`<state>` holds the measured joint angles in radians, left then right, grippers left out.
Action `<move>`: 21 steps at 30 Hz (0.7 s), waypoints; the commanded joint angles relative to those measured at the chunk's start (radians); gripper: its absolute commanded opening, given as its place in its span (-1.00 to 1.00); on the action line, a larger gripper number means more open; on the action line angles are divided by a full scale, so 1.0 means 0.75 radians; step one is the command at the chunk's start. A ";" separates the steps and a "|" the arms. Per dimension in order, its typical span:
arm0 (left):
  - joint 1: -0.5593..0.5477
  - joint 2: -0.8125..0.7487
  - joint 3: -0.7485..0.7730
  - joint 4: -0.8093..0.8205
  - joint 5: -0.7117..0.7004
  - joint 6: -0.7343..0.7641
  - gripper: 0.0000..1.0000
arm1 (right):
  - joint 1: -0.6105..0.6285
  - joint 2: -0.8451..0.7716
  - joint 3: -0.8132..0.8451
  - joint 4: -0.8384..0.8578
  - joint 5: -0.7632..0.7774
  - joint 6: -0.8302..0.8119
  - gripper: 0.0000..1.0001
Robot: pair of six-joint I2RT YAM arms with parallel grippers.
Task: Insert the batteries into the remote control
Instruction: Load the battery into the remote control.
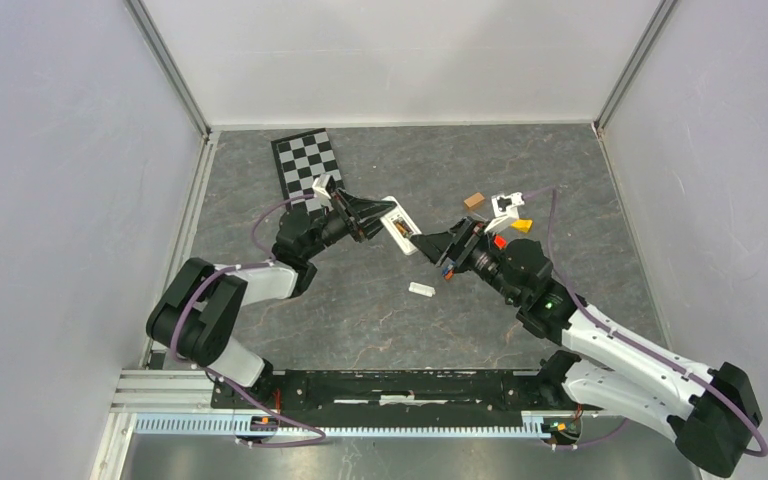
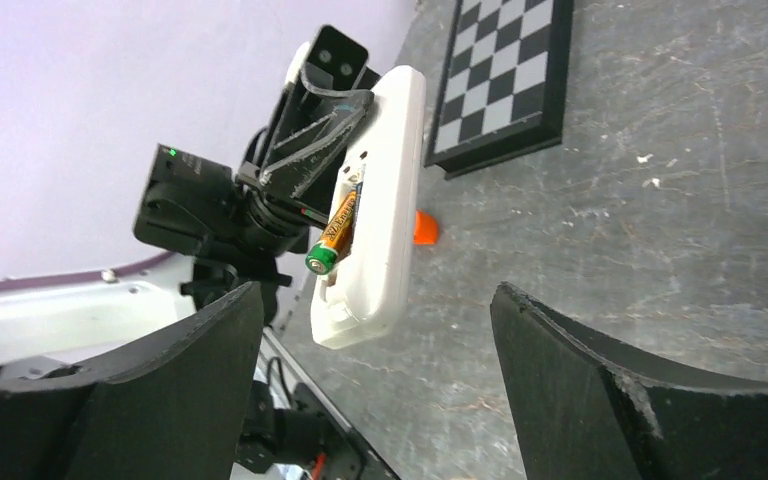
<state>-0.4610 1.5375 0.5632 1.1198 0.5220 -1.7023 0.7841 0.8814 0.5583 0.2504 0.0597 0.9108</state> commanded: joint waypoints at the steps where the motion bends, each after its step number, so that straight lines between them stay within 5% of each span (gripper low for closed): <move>1: -0.017 -0.004 -0.005 0.224 -0.093 -0.245 -0.96 | -0.002 0.000 0.005 0.260 0.032 0.146 0.76; 10: -0.064 -0.028 0.002 0.219 -0.141 -0.276 -0.96 | -0.003 0.059 0.000 0.360 0.010 0.247 0.62; 16: -0.068 -0.041 -0.001 0.214 -0.132 -0.266 -0.96 | -0.003 0.070 -0.021 0.357 0.036 0.313 0.23; 21: -0.066 0.004 0.006 0.284 -0.103 -0.304 -0.96 | -0.003 0.099 -0.001 0.366 0.016 0.305 0.21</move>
<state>-0.5064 1.5398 0.5591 1.2385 0.4454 -1.8751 0.7841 0.9394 0.5453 0.4740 0.0669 1.1263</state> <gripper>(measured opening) 0.310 0.600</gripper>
